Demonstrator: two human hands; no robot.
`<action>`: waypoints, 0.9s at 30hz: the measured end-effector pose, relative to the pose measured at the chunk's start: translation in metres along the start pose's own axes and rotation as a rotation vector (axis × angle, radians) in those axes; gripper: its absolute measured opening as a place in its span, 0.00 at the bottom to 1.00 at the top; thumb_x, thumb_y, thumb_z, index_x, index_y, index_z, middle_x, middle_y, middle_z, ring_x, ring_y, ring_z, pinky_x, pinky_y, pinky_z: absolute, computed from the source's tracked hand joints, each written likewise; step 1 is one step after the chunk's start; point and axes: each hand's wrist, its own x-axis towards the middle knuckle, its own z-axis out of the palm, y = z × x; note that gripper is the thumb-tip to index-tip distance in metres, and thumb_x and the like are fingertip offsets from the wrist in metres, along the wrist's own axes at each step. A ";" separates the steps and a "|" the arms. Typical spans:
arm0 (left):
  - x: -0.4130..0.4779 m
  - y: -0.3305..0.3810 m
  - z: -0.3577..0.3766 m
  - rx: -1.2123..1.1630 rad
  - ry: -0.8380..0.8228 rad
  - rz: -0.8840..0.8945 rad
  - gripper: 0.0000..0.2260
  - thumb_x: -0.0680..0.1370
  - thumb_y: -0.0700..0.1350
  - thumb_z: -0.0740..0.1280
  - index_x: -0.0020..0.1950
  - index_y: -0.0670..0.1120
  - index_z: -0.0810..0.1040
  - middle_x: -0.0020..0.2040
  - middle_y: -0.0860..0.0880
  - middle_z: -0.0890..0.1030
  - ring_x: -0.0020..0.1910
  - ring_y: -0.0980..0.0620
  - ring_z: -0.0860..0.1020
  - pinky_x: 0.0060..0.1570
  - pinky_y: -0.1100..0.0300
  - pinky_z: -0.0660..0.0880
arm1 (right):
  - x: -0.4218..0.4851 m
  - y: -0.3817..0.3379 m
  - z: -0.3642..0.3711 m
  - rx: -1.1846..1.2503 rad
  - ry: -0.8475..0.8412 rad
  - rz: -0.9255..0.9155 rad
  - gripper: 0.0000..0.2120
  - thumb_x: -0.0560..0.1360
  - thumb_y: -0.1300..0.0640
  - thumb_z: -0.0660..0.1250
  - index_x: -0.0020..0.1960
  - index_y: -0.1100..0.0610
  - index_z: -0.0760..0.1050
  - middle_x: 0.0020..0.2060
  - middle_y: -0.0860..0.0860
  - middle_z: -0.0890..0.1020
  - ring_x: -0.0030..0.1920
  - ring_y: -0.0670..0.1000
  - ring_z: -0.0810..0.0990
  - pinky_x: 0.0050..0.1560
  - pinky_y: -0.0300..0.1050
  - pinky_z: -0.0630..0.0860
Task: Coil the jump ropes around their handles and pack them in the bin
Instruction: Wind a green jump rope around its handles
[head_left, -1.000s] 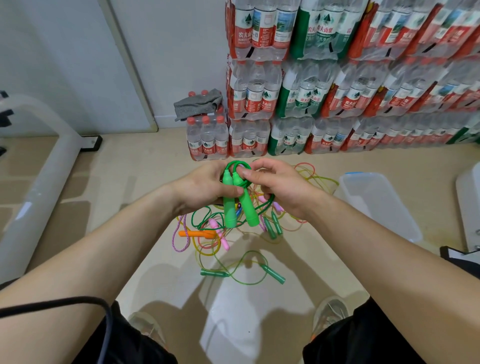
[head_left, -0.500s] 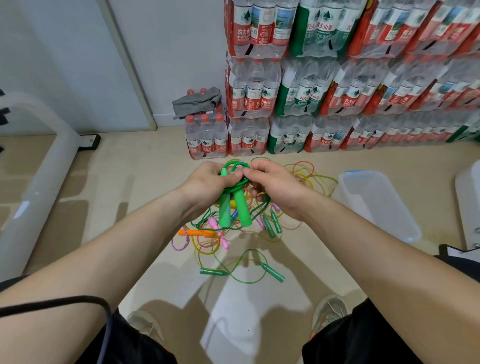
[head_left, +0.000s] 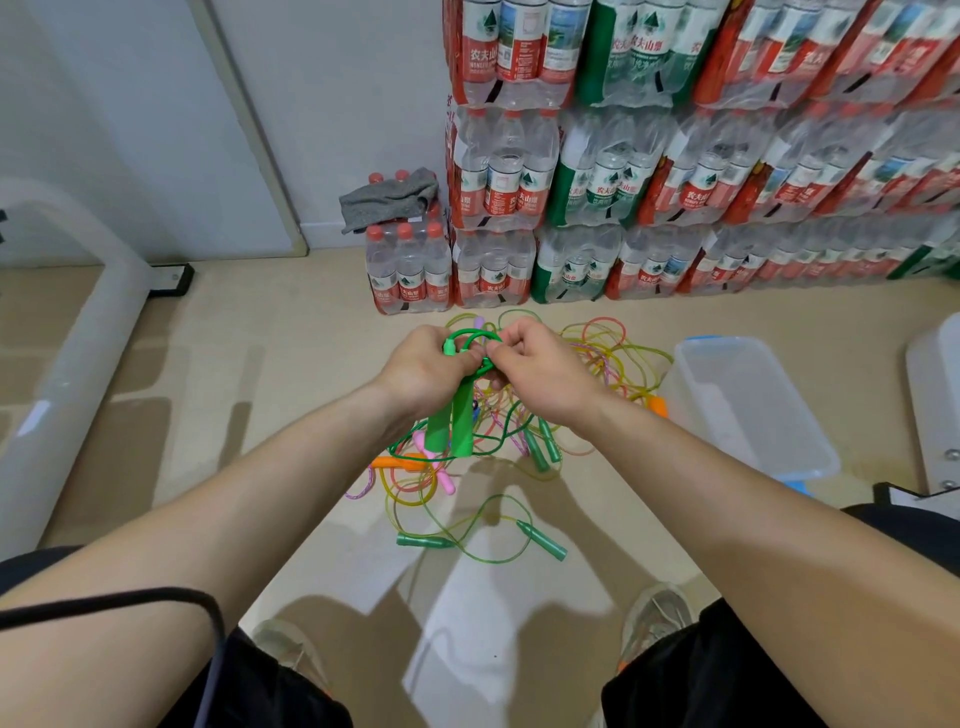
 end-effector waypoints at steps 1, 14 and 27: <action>0.001 -0.001 0.000 -0.023 0.004 -0.019 0.07 0.81 0.42 0.68 0.51 0.38 0.82 0.49 0.36 0.85 0.47 0.38 0.84 0.56 0.39 0.79 | 0.000 0.000 -0.001 -0.035 0.008 -0.011 0.08 0.83 0.51 0.62 0.47 0.53 0.70 0.37 0.52 0.81 0.33 0.46 0.74 0.34 0.44 0.64; -0.004 0.000 -0.001 -0.363 0.026 -0.222 0.04 0.75 0.35 0.72 0.43 0.34 0.81 0.40 0.37 0.81 0.39 0.42 0.78 0.48 0.48 0.76 | -0.004 -0.005 -0.005 -0.124 0.021 -0.014 0.18 0.82 0.54 0.64 0.50 0.72 0.76 0.38 0.62 0.79 0.35 0.44 0.74 0.38 0.37 0.69; -0.003 -0.004 0.003 -0.519 0.034 -0.309 0.14 0.75 0.32 0.69 0.60 0.30 0.78 0.50 0.35 0.82 0.46 0.41 0.80 0.59 0.43 0.78 | 0.004 0.002 -0.013 0.198 -0.059 0.247 0.06 0.78 0.57 0.70 0.42 0.52 0.80 0.42 0.50 0.82 0.44 0.49 0.77 0.50 0.46 0.69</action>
